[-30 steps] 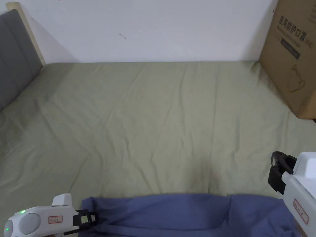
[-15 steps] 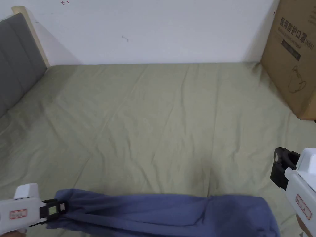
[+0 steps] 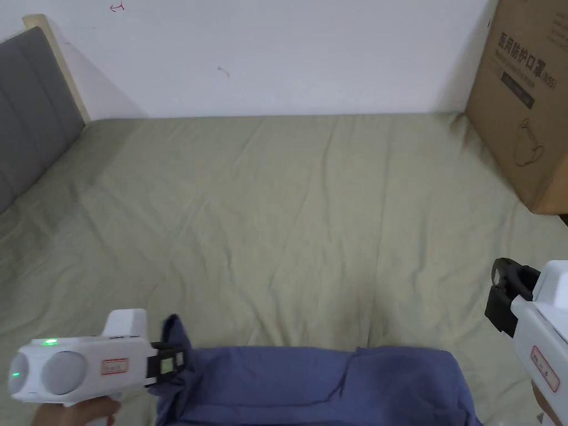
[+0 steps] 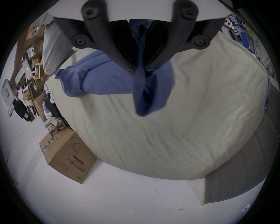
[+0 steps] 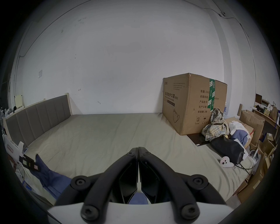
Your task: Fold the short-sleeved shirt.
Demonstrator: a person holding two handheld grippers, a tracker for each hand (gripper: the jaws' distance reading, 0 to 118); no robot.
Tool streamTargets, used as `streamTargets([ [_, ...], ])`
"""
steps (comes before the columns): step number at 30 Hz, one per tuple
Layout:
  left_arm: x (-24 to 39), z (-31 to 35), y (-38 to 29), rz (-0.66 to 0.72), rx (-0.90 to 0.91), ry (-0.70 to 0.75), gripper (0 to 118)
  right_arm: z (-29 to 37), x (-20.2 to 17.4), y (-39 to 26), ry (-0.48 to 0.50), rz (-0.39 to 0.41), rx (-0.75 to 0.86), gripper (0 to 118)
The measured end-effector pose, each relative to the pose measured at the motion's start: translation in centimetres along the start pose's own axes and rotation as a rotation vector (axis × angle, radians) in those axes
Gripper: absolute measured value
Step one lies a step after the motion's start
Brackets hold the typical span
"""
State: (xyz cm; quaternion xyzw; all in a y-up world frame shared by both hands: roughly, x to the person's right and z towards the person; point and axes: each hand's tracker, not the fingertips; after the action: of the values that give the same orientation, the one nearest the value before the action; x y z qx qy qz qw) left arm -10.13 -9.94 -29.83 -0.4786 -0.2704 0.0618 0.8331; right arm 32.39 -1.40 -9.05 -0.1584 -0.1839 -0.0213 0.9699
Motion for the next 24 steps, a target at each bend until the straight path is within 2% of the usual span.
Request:
streamTargets([
  [5, 4.7, -4.9, -0.5, -0.017, -0.076, -0.058, 6, 0.4, 0.6, 0.1, 0.000, -0.002, 0.002, 0],
  [6, 8.3, -5.8, -0.2, 0.370, 0.025, -0.725, 6, 0.5, 0.8, 0.0, -0.004, -0.002, 0.002, 0],
  [7, 8.5, -7.1, -0.5, 0.313, -0.015, -0.647, 6, 0.6, 1.0, 0.0, -0.007, -0.002, 0.003, 0],
  [12, 10.7, -11.2, -1.8, 0.298, -0.072, -0.647, 7, 1.0, 1.7, -0.3, -0.027, 0.000, -0.006, 0],
  [14, 10.9, -11.9, -1.9, 0.302, -0.102, -0.651, 19, 1.0, 2.0, -0.4, -0.033, -0.003, -0.010, 0],
  [16, 11.3, -12.0, -2.1, 0.310, -0.122, -0.649, 23, 1.1, 2.2, -0.4, -0.038, -0.006, -0.013, 0],
  [17, 11.3, -11.7, -2.0, 0.322, -0.120, -0.661, 32, 1.1, 2.3, -0.4, -0.040, -0.009, -0.014, 0],
  [18, 11.4, -11.2, -1.8, 0.342, -0.099, -0.702, 49, 1.1, 2.3, -0.4, -0.042, -0.010, -0.014, 0],
  [19, 11.6, -10.5, -1.7, 0.359, -0.076, -0.725, 73, 1.0, 2.3, -0.4, -0.042, -0.012, -0.014, 0],
  [21, 11.8, -8.9, -1.3, 0.391, -0.013, -0.736, 97, 1.0, 2.3, -0.3, -0.041, -0.015, -0.013, 0],
  [22, 11.7, -8.2, -1.1, 0.394, 0.019, -0.733, 103, 1.0, 2.3, -0.2, -0.040, -0.016, -0.011, 0],
  [24, 11.7, -6.4, -0.6, 0.384, 0.088, -0.699, 103, 1.0, 2.1, 0.0, -0.035, -0.016, -0.007, 0],
])
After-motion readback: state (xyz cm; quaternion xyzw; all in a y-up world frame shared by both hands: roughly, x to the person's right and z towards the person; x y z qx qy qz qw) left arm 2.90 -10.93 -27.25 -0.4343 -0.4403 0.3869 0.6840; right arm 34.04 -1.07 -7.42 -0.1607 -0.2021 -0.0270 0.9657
